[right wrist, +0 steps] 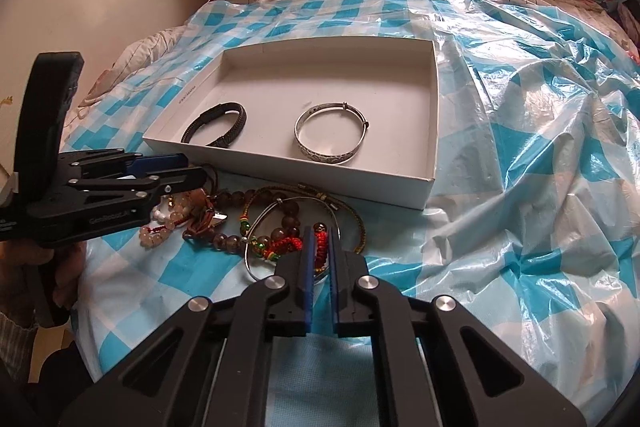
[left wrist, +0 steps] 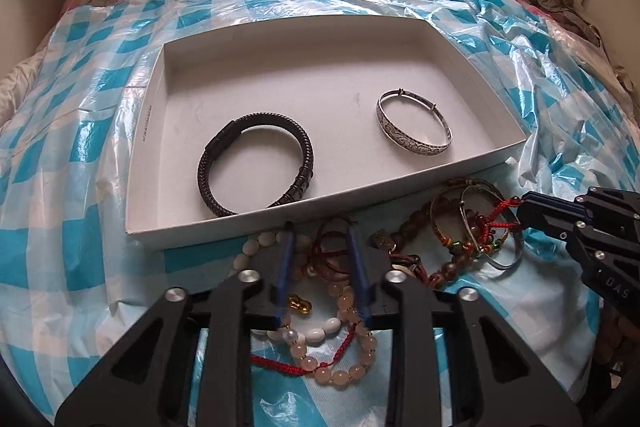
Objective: Organize jewelry
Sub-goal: 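Grasp the red cord bracelet with orange bead using the left tool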
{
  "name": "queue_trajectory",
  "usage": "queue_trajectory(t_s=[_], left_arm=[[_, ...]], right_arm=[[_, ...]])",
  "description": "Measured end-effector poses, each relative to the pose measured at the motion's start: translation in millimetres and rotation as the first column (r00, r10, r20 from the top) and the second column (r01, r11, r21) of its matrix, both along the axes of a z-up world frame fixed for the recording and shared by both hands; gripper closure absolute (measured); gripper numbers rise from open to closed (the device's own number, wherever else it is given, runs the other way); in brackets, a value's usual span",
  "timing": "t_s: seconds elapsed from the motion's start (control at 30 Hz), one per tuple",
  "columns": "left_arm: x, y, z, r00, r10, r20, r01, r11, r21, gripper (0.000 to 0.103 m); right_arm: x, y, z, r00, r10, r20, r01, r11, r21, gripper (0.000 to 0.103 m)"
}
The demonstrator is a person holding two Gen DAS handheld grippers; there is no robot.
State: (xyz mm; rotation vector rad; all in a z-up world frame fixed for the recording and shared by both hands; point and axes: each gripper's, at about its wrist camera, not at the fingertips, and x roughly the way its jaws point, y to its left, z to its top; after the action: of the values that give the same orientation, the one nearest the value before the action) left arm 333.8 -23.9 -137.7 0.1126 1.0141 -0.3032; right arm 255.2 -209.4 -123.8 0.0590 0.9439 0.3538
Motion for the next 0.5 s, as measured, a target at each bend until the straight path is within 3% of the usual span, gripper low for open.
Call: queue_trajectory(t_s=[0.03,0.07,0.2,0.5], left_arm=[[-1,-1,0,1.0,-0.01,0.005,0.01,1.0,0.006,0.099],[-3,-2,1,1.0,-0.024,0.012,0.023,1.0,0.016,0.101],[-15,2,11,0.999,-0.042,0.026,0.042,0.999,-0.006,0.101],[-41,34,51,0.999,-0.006,0.047,0.015,0.983,-0.184,0.101]], right_arm=[[-1,0,1,1.0,0.001,0.004,-0.001,1.0,0.004,0.096],[-2,-1,3,1.0,0.0,0.01,0.0,1.0,0.007,0.096],[-5,-4,8,1.0,-0.005,0.023,0.004,1.0,0.015,0.096],[-14,-15,25,0.997,-0.032,0.063,0.03,0.999,0.029,0.096]])
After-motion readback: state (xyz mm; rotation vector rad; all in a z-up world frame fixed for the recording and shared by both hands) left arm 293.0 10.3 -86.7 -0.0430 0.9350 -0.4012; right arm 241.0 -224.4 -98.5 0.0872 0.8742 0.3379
